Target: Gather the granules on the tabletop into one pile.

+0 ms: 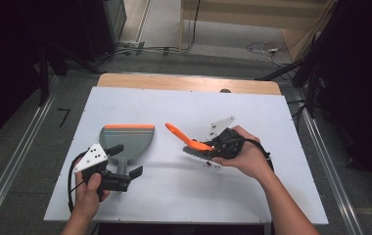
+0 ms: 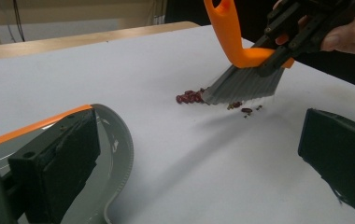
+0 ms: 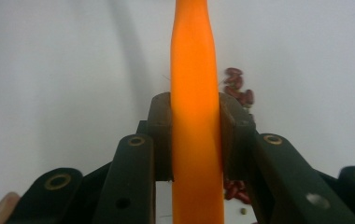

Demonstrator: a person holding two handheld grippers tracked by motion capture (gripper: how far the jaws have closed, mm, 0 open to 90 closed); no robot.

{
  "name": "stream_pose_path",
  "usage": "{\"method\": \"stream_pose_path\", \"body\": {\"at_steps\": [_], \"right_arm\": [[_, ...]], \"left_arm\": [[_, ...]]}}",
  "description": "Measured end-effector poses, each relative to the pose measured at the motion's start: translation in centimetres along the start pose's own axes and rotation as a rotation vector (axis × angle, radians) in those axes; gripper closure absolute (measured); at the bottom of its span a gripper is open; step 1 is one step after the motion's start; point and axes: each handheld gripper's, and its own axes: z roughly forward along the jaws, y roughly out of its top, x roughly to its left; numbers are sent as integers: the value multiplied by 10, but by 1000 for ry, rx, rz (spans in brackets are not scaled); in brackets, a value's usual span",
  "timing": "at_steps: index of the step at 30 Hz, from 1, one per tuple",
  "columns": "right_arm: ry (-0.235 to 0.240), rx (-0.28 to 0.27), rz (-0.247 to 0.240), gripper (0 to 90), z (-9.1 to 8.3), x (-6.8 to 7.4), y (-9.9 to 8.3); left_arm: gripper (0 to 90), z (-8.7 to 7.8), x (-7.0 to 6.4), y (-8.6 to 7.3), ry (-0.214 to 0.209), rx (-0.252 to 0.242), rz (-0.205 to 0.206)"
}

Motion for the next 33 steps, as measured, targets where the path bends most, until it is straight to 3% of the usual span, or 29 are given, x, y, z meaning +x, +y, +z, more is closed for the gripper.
{"method": "stream_pose_path", "body": {"at_steps": [5, 8, 11, 19, 29, 33], "right_arm": [[64, 49, -23, 688, 5, 5, -2], [102, 95, -7, 688, 13, 6, -5], [135, 85, -5, 689, 19, 2, -8], [102, 70, -47, 691, 26, -20, -4], [49, 67, -24, 691, 30, -39, 2], [43, 64, -44, 691, 32, -41, 5]], "left_arm": [[0, 0, 1, 0, 0, -1, -1], [0, 0, 0, 0, 1, 0, 0], [0, 0, 0, 0, 2, 0, 1], [0, 0, 0, 0, 1, 0, 1], [0, -1, 1, 0, 2, -5, -5], [0, -1, 1, 0, 2, -6, -6]]}}
